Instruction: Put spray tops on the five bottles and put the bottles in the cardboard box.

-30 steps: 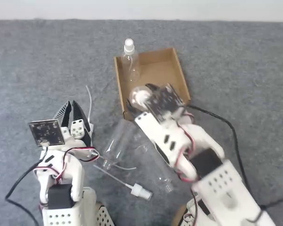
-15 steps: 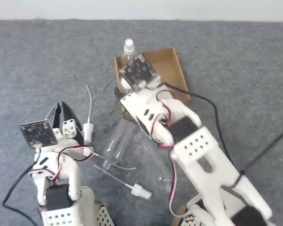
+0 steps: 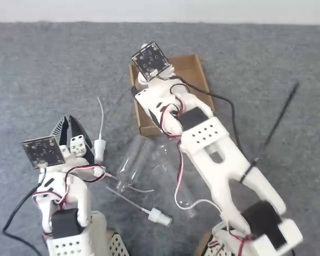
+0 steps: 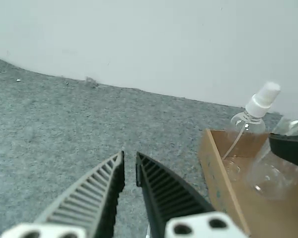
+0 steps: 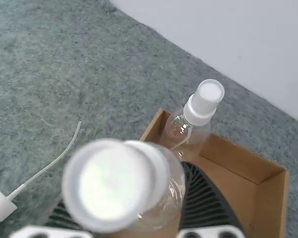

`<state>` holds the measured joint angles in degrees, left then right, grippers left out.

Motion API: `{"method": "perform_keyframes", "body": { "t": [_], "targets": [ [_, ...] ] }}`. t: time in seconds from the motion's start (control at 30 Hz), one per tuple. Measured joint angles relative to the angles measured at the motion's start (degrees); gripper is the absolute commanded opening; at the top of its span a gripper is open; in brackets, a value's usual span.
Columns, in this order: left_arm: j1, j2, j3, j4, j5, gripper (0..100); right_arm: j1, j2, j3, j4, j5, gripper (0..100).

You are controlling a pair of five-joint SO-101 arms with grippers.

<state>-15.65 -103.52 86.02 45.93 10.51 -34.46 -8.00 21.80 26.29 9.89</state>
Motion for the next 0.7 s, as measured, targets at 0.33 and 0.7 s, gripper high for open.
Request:
{"method": "perform_keyframes", "body": {
  "t": [0.33,0.7],
  "targets": [
    [0.0,0.0,0.0,0.0,0.0,4,0.8,8.4,-0.2,-9.7,-3.7,0.6],
    [-0.4,0.0,0.0,0.0,0.0,4,2.5,15.7,-3.4,-13.6,-5.2,0.6]
  ]
}}
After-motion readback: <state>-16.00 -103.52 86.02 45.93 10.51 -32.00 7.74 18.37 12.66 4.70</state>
